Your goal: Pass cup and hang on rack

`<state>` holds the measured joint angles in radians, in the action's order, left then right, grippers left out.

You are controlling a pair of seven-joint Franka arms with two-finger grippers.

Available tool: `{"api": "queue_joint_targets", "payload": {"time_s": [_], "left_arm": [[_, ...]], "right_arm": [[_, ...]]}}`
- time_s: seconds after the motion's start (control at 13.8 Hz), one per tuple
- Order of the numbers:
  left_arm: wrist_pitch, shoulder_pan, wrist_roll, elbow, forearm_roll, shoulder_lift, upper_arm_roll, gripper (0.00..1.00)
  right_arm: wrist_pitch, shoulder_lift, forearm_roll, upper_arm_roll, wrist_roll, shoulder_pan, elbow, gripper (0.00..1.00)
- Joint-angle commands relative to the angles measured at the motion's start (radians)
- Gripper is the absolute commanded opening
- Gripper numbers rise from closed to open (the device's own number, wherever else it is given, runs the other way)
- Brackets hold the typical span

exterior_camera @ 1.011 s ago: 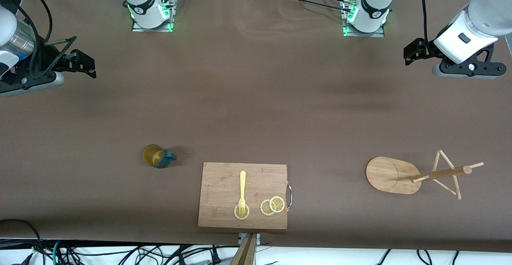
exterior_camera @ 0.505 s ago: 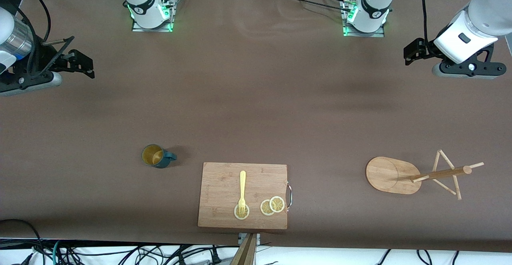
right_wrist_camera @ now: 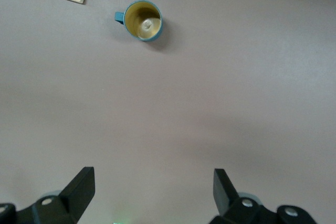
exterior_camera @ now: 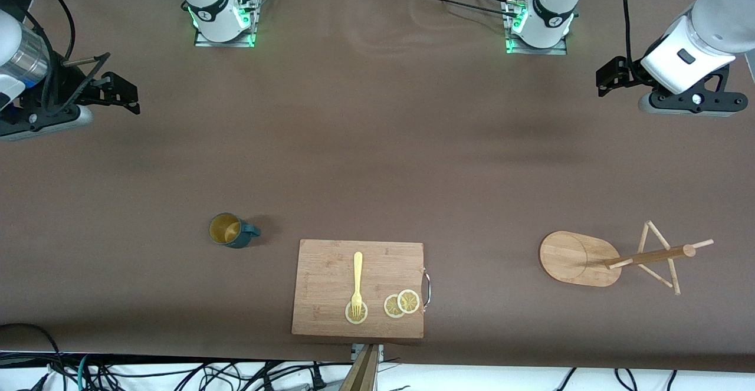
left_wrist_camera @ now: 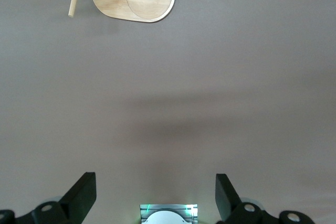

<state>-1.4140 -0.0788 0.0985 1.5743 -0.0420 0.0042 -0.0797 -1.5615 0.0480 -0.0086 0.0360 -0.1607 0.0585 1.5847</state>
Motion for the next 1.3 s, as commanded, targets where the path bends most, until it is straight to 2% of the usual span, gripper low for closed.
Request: {"api": "queue_joint_targets", "payload": {"time_s": [0.0, 1.01, 1.23], "left_arm": [[0.021, 0.007, -0.013, -0.031, -0.009, 0.013, -0.003, 1.00], [0.021, 0.007, -0.013, -0.031, -0.009, 0.013, -0.003, 1.00], [0.021, 0.007, -0.013, -0.031, -0.009, 0.013, -0.003, 1.00]], "right_arm": [[0.018, 0.004, 0.004, 0.010, -0.016, -0.012, -0.012, 1.00], [0.006, 0.015, 0.013, 0.010, -0.003, -0.012, -0.005, 1.00], [-0.043, 0.064, 0.012, 0.010, 0.006, -0.011, -0.006, 1.00]]}}
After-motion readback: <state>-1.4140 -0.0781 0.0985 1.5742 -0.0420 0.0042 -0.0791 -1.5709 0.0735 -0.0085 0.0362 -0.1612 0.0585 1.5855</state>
